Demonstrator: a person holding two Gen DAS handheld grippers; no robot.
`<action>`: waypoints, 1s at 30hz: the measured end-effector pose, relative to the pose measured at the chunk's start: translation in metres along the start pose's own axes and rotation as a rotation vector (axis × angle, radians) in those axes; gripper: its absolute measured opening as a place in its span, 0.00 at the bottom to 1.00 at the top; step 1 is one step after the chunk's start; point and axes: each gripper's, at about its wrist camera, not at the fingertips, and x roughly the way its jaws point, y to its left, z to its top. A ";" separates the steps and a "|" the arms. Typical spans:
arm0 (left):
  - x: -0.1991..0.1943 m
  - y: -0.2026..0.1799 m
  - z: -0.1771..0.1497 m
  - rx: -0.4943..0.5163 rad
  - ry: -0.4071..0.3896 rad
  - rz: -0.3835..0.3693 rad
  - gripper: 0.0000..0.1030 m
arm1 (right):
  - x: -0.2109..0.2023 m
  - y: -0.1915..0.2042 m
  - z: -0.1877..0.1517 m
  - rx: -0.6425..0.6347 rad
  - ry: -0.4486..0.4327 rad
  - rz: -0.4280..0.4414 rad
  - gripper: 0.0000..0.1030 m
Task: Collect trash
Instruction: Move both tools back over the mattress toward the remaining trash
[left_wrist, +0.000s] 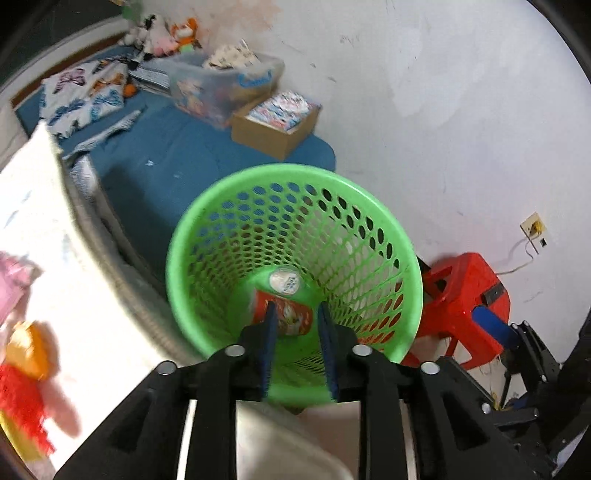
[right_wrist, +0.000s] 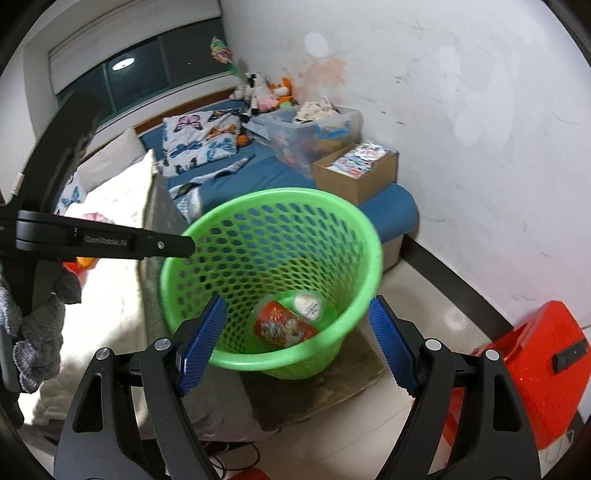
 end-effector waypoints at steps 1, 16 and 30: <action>-0.009 0.004 -0.004 -0.007 -0.016 0.019 0.30 | -0.001 0.004 0.001 -0.003 0.000 0.010 0.78; -0.127 0.051 -0.085 -0.089 -0.238 0.163 0.39 | -0.014 0.087 0.008 -0.119 -0.024 0.140 0.81; -0.207 0.133 -0.186 -0.306 -0.361 0.368 0.56 | -0.016 0.164 0.006 -0.227 -0.023 0.276 0.84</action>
